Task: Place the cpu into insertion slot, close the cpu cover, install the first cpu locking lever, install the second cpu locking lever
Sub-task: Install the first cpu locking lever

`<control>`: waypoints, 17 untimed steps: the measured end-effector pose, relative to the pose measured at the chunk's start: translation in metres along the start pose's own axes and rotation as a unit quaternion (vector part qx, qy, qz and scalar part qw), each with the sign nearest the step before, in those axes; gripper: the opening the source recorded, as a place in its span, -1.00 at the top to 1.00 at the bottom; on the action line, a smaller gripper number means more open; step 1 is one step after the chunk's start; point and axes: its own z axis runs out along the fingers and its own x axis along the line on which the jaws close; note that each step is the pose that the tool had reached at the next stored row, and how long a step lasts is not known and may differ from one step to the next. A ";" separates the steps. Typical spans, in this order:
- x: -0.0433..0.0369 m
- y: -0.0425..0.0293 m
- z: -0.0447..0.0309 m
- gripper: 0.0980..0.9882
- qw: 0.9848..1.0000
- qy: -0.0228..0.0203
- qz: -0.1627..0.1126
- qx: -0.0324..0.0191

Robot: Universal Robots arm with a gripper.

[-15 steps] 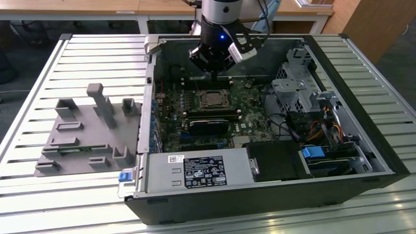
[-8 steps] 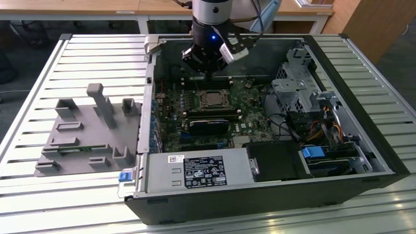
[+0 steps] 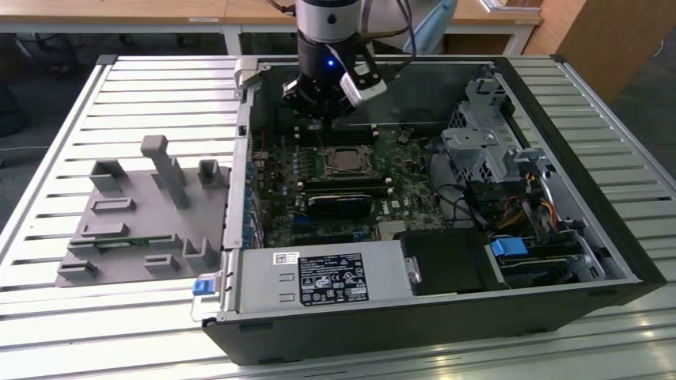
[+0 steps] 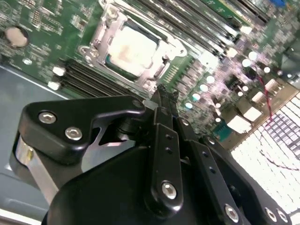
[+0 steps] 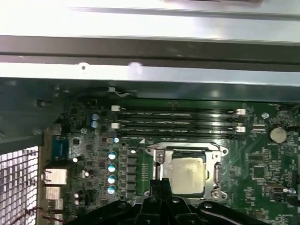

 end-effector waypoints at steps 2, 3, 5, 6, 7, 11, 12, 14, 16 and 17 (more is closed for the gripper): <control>0.0058 0.0006 0.0008 0.96 1.000 0.000 0.000 0.000; 0.0085 0.0009 0.0011 0.96 1.000 0.000 0.000 0.000; 0.0128 0.0017 0.0018 0.96 1.000 -0.001 0.000 0.000; 0.0148 0.0022 0.0022 0.96 1.000 -0.001 0.000 0.000; 0.0164 0.0028 0.0026 0.96 1.000 -0.001 0.000 0.000; 0.0221 0.0051 0.0046 0.96 1.000 -0.001 0.000 0.000; 0.0233 0.0057 0.0051 0.96 1.000 -0.001 0.000 0.000; 0.0250 0.0073 0.0062 0.96 1.000 -0.001 0.000 0.000; 0.0262 0.0098 0.0074 0.96 1.000 -0.001 0.000 0.000; 0.0265 0.0112 0.0079 0.96 1.000 -0.001 0.000 0.000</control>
